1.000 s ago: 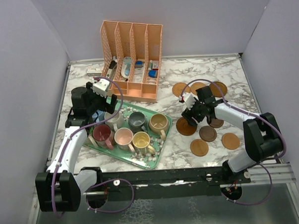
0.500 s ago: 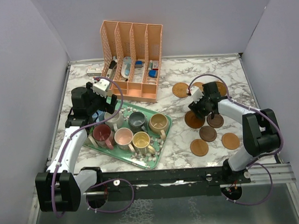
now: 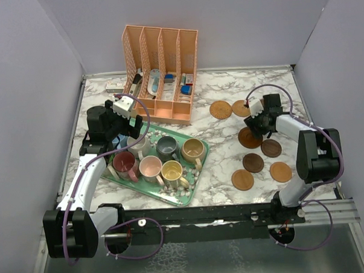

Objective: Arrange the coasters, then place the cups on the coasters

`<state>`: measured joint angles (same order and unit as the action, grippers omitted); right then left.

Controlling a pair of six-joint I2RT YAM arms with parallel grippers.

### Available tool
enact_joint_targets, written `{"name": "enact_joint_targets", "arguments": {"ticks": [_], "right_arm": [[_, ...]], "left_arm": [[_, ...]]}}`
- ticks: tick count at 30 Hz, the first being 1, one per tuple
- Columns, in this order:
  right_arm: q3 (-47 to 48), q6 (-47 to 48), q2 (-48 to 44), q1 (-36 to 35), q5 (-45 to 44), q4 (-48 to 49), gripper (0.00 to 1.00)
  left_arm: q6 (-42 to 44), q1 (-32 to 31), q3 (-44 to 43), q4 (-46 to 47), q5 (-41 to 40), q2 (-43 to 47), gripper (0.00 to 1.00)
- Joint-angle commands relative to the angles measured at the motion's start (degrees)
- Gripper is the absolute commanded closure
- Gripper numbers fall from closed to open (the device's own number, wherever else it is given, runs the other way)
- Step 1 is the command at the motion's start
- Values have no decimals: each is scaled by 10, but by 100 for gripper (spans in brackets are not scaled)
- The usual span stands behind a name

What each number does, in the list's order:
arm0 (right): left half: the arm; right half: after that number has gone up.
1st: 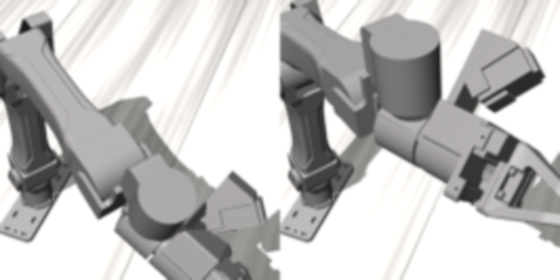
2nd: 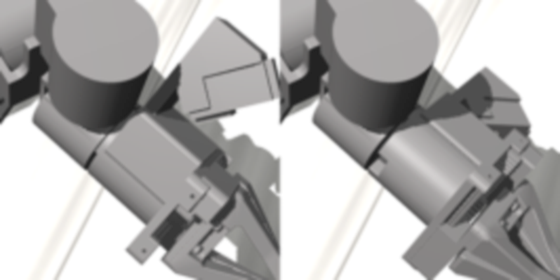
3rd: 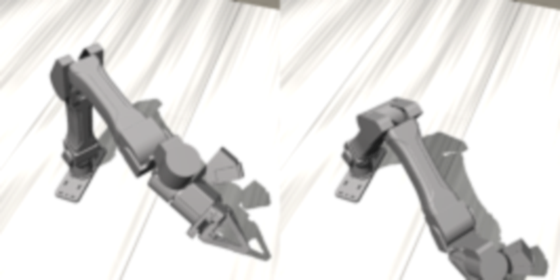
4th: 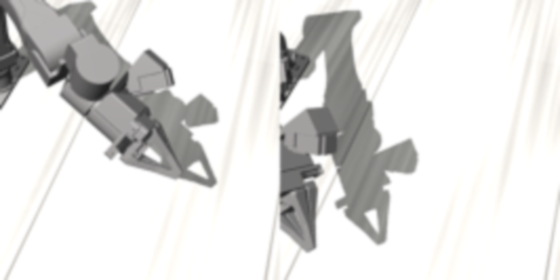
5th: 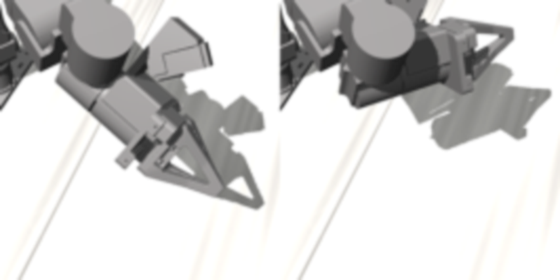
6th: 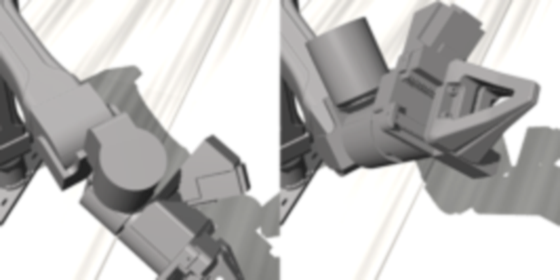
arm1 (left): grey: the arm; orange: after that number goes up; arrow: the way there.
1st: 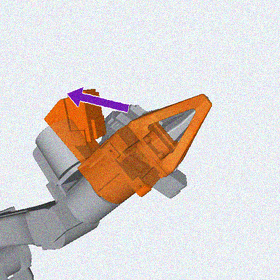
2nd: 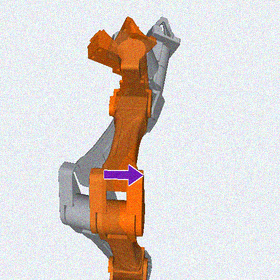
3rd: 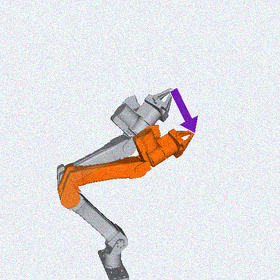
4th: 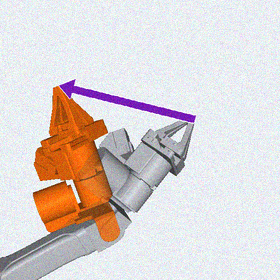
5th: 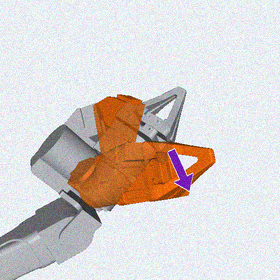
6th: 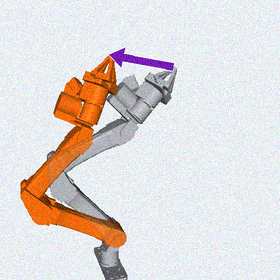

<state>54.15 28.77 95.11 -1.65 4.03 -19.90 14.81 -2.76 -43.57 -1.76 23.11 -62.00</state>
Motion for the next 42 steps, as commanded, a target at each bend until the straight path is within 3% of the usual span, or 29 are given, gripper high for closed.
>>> {"name": "enact_joint_targets", "arguments": {"ticks": [1, 22, 42], "right_arm": [[6, 9, 21, 24, -25, -22, 41], [68, -25, 66, 24, 88, -77, 45], [148, -104, 138, -72, 112, -82, 55]], "left_arm": [[4, -5, 3, 10, 19, 5, 1], [6, -5, 2, 8, 17, 2, 1], [8, -6, 2, 8, 21, 8, 1]]}}
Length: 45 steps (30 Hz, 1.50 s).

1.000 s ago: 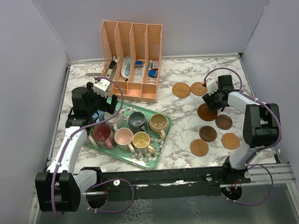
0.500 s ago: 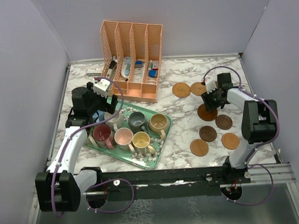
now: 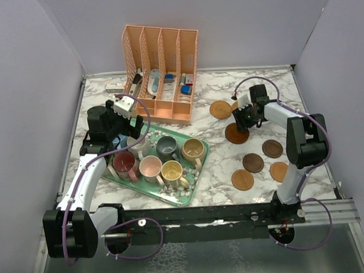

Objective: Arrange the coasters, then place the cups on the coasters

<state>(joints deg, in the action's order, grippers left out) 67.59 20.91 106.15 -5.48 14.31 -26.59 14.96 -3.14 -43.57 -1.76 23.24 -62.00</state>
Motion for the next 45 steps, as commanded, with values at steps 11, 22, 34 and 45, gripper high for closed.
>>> {"name": "enact_joint_targets", "arguments": {"ticks": [11, 22, 34, 45], "right_arm": [[57, -42, 65, -71, -15, -13, 55], [128, -53, 127, -73, -71, -4, 56], [198, -40, 176, -72, -124, -11, 57], [247, -26, 204, -72, -137, -30, 57]], "left_arm": [[6, -3, 1, 8, 21, 3, 1], [10, -5, 1, 7, 17, 4, 1], [14, -5, 2, 6, 13, 5, 1], [17, -5, 1, 4, 13, 5, 1]]}}
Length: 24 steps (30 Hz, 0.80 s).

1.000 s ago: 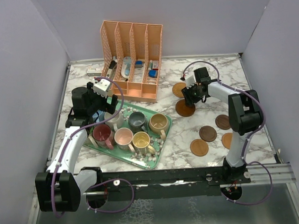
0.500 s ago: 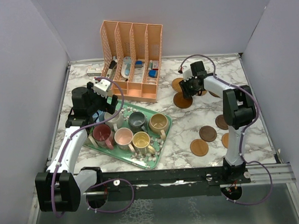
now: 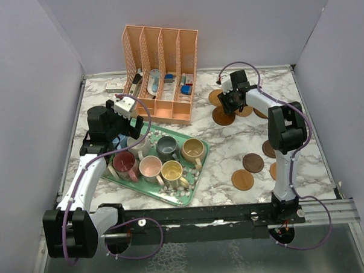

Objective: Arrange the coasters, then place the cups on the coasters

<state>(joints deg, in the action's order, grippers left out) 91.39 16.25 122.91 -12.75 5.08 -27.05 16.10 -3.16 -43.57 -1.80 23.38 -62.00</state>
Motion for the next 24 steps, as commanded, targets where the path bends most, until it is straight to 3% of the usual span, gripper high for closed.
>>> {"name": "enact_joint_targets", "arguments": {"ticks": [1, 8, 18, 24], "right_arm": [[12, 20, 37, 2, -43, -28, 57], [14, 20, 24, 2, -34, -38, 56], [67, 13, -40, 4, 12, -83, 45], [64, 21, -61, 28, 2, -81, 47]], "left_arm": [[6, -5, 1, 4, 11, 4, 1], [6, -4, 0, 2, 10, 6, 1], [6, -4, 1, 2, 12, 5, 1], [4, -4, 0, 2, 14, 2, 1]]}}
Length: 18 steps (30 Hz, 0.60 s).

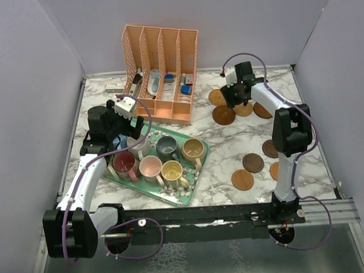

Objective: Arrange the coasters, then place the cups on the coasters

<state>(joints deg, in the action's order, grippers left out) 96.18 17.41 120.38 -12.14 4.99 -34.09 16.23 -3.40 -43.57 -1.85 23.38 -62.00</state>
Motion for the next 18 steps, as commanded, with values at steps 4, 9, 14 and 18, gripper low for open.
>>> {"name": "enact_joint_targets", "arguments": {"ticks": [4, 9, 14, 18], "right_arm": [[16, 13, -29, 47, 3, -9, 49], [16, 22, -6, 68, -5, 1, 53], [20, 26, 23, 76, -5, 3, 56], [28, 26, 43, 76, -4, 3, 57]], "left_arm": [[3, -2, 0, 3, 14, 2, 1], [2, -2, 0, 3, 15, 4, 1], [5, -3, 1, 2, 14, 4, 1], [5, -3, 1, 2, 15, 3, 1]]}}
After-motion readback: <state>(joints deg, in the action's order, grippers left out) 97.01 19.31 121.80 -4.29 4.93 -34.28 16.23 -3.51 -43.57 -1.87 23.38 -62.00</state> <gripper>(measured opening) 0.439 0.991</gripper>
